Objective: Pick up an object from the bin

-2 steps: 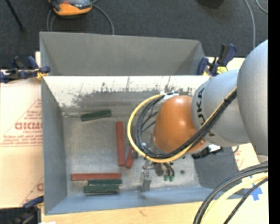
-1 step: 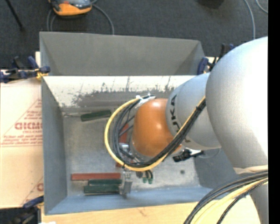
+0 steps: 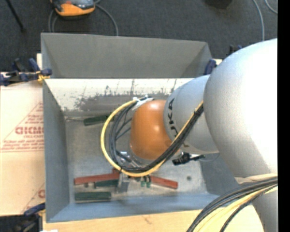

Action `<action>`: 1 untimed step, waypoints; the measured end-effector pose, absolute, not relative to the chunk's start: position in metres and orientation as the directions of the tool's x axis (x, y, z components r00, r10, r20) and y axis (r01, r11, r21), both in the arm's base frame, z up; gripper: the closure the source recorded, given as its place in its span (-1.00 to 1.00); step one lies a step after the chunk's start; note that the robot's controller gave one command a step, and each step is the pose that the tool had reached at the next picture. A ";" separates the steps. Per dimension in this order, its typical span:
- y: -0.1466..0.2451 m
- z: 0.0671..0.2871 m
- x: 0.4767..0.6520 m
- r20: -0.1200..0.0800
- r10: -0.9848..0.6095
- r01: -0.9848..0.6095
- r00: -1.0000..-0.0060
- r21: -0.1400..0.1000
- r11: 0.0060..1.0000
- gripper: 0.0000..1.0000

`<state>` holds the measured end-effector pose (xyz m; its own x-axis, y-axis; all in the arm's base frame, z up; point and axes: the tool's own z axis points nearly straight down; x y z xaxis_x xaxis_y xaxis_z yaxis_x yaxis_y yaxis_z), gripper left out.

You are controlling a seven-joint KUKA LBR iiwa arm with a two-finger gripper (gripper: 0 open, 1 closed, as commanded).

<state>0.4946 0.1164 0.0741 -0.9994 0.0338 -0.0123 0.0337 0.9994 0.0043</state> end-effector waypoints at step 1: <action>0.110 0.074 0.496 -0.012 0.033 0.033 -0.999 0.007 0.999 1.00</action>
Offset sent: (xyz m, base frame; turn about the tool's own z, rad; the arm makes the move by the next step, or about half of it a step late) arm -0.0086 0.0066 0.1473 -0.0383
